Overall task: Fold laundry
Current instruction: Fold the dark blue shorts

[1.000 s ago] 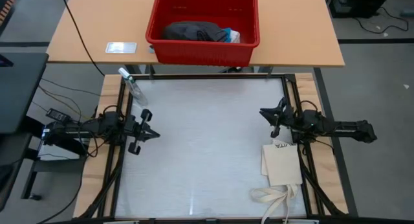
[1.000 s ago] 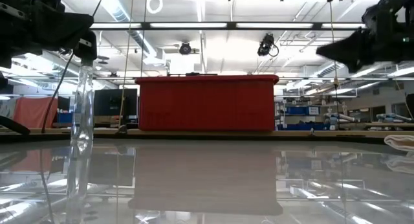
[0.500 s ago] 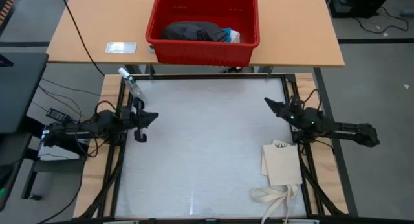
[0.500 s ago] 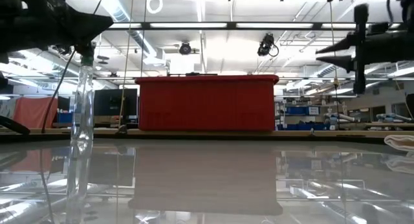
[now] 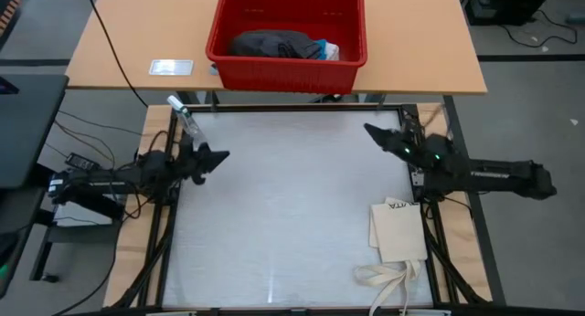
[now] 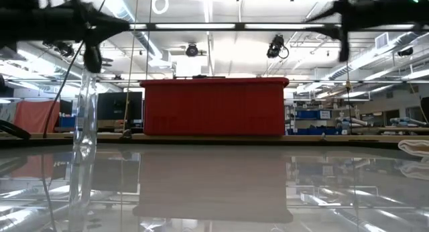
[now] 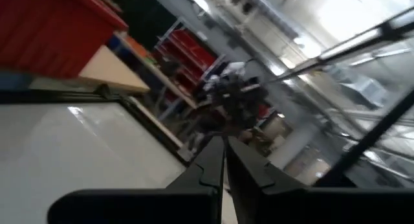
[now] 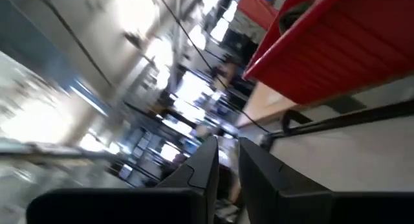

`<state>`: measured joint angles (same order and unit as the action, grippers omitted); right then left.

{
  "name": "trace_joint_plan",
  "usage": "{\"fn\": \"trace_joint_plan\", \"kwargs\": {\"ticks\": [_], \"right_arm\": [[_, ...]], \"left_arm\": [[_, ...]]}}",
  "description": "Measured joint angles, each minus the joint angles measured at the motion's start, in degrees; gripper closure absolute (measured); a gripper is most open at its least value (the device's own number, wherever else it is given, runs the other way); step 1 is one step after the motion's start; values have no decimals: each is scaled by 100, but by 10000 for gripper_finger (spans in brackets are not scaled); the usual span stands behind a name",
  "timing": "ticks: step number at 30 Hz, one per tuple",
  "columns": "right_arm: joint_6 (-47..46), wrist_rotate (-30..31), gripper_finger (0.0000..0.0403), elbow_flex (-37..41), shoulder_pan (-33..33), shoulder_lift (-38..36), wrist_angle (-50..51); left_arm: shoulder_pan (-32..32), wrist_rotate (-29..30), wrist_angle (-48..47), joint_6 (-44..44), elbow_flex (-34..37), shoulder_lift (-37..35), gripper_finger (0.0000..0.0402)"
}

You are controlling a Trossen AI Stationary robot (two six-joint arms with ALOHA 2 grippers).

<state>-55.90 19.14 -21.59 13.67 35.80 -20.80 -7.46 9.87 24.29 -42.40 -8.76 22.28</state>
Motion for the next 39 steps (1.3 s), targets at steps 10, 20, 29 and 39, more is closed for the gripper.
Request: {"fn": "trace_joint_plan", "kwargs": {"ticks": [10,20,29,39], "right_arm": [[1155,-440,334,-2828,417,2292,1500],[3176,-1193,289,-4416,1555,3458,2433],[5656,-1770,232,-6236,2649,4898,4637],[7573,-1483,216,-7322,2873,5756,5669]], "left_arm": [[-727,-233,-11,-64,-2166,2026,379],[-1402,-265,-1721,1788,-4587,3422,379],[-2326,-306,-4288,3587,-6763,4893,379],[-3237,215,-6136,4068,-8243,6455,379]]}}
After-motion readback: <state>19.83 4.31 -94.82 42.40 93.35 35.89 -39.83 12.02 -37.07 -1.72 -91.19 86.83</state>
